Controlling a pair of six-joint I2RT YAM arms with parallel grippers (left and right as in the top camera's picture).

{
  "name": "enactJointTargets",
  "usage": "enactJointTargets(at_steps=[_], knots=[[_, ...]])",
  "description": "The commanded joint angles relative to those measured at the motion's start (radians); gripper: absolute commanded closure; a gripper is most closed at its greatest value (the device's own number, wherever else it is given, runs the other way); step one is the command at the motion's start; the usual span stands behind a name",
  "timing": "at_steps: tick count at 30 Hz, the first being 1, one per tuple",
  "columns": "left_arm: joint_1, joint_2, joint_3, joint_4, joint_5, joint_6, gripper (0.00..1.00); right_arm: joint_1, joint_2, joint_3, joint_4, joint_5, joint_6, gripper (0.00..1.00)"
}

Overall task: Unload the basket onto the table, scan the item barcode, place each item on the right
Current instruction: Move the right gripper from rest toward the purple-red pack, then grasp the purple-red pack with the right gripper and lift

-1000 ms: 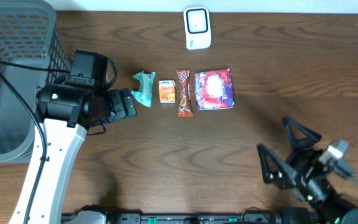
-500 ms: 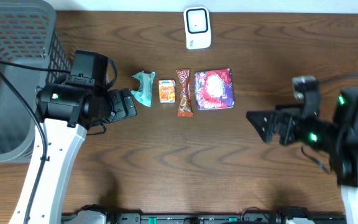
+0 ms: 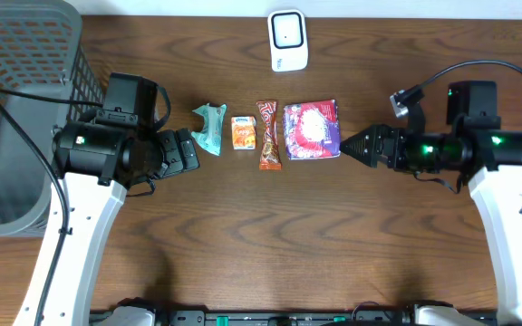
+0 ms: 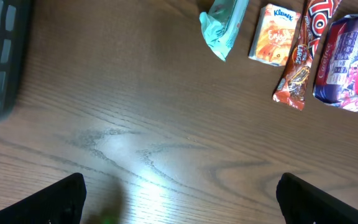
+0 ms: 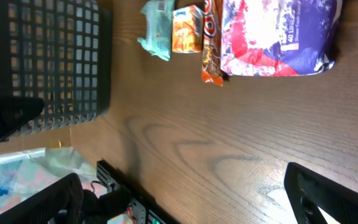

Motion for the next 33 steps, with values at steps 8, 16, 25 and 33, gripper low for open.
enactJointTargets(at_steps=[8,16,25,33], knots=[[0.004,0.005,-0.001,-0.003,-0.016,0.010,0.02,0.016,0.034,0.019,0.131,0.084,0.074,0.01],[0.004,0.005,-0.001,-0.003,-0.016,0.010,0.02,0.025,0.047,0.019,0.145,0.330,0.073,0.13],[0.004,0.005,-0.001,-0.003,-0.016,0.010,0.02,0.063,0.122,0.018,0.170,0.392,0.019,0.01],[0.004,0.005,-0.001,-0.003,-0.016,0.010,0.02,0.073,0.140,0.017,0.253,0.434,0.097,0.01]])
